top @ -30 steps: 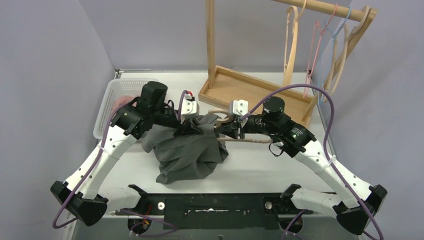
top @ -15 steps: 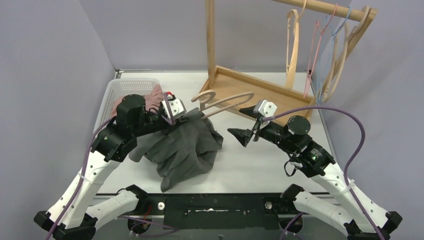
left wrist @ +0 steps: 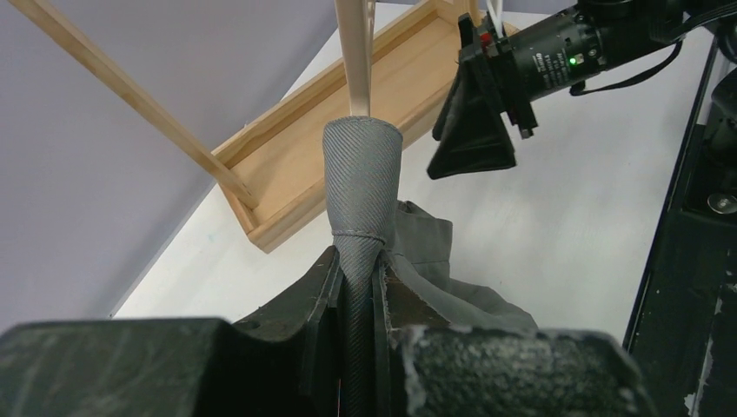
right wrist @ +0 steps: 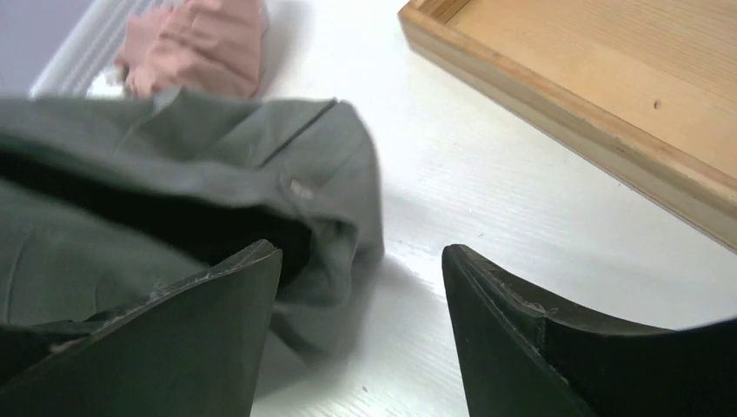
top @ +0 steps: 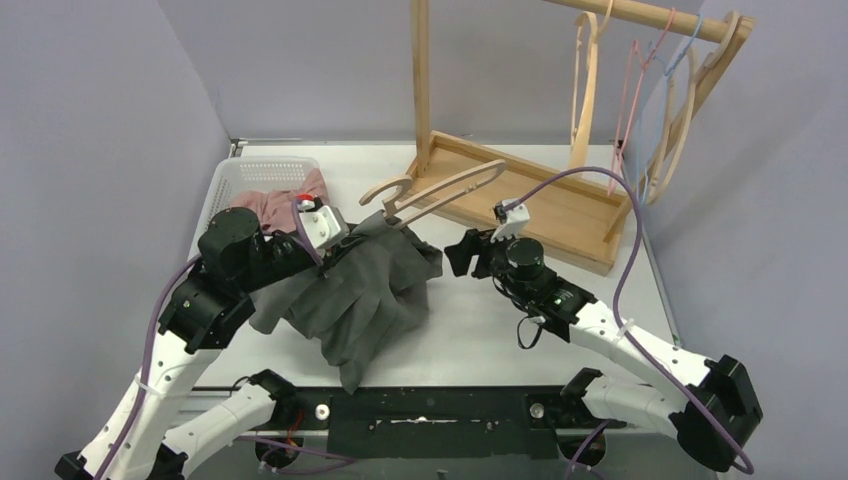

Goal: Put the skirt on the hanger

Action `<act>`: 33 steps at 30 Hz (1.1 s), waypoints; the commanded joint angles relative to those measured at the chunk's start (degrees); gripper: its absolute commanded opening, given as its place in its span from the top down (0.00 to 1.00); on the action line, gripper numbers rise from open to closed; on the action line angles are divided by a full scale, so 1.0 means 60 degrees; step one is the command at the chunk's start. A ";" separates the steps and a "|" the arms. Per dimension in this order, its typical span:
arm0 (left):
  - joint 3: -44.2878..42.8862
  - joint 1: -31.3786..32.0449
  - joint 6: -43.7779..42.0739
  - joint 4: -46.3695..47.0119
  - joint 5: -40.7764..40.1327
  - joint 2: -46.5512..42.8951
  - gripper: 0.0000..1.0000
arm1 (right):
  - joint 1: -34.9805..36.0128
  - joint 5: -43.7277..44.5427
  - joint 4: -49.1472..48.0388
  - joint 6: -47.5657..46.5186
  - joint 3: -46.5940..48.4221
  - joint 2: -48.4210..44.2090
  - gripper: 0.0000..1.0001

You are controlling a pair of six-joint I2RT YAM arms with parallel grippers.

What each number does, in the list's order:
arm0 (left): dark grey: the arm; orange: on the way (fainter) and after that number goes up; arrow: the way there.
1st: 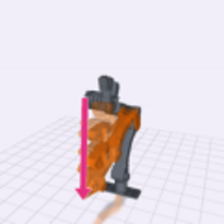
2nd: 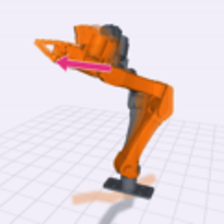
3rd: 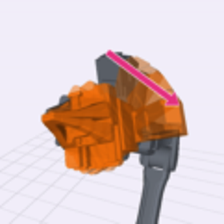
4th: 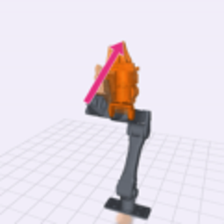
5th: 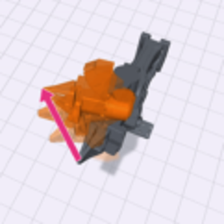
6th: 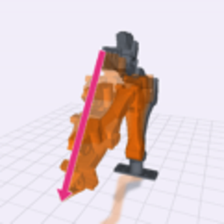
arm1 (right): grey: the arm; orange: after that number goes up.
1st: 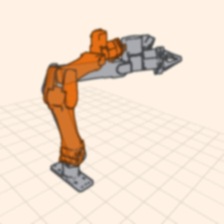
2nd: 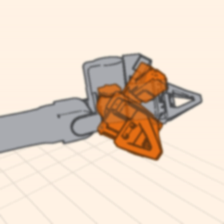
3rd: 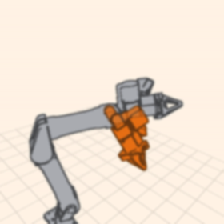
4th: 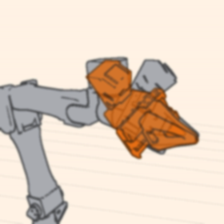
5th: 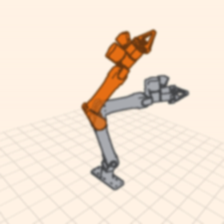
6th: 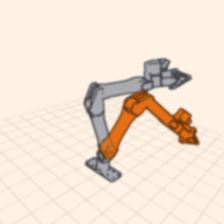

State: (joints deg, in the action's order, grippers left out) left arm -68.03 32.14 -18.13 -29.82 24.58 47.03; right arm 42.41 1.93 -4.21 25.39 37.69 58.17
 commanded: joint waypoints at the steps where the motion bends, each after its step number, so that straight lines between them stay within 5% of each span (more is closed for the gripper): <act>1: -0.0185 -0.0025 0.0149 0.1161 0.0342 -0.0138 1.00 | 0.0063 0.1874 -0.2073 0.1701 0.0254 0.0463 0.30; 11: -0.0341 -0.0023 0.0140 0.1164 0.0231 -0.0132 1.00 | 0.0118 0.0076 -0.3688 0.1095 -0.0815 0.1126 0.34; 17: -0.0446 -0.0021 0.0138 0.1039 0.0279 -0.0120 1.00 | 0.0115 0.0016 -0.4136 0.0902 -0.1155 0.1494 0.48; 26: -0.0576 -0.0023 0.0185 0.1004 0.0342 -0.0189 1.00 | 0.0109 -0.0573 -0.4693 0.1351 -0.1087 0.2426 0.39; 33: -0.0647 -0.0025 0.0165 0.0899 0.0217 -0.0390 1.00 | -0.0030 -0.0003 -0.4397 0.1788 -0.1170 0.2497 0.54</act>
State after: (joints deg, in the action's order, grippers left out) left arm -68.16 32.14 -17.10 -29.87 25.52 46.76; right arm 42.78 -0.73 -26.92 34.26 30.35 73.73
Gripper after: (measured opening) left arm 0.091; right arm 0.496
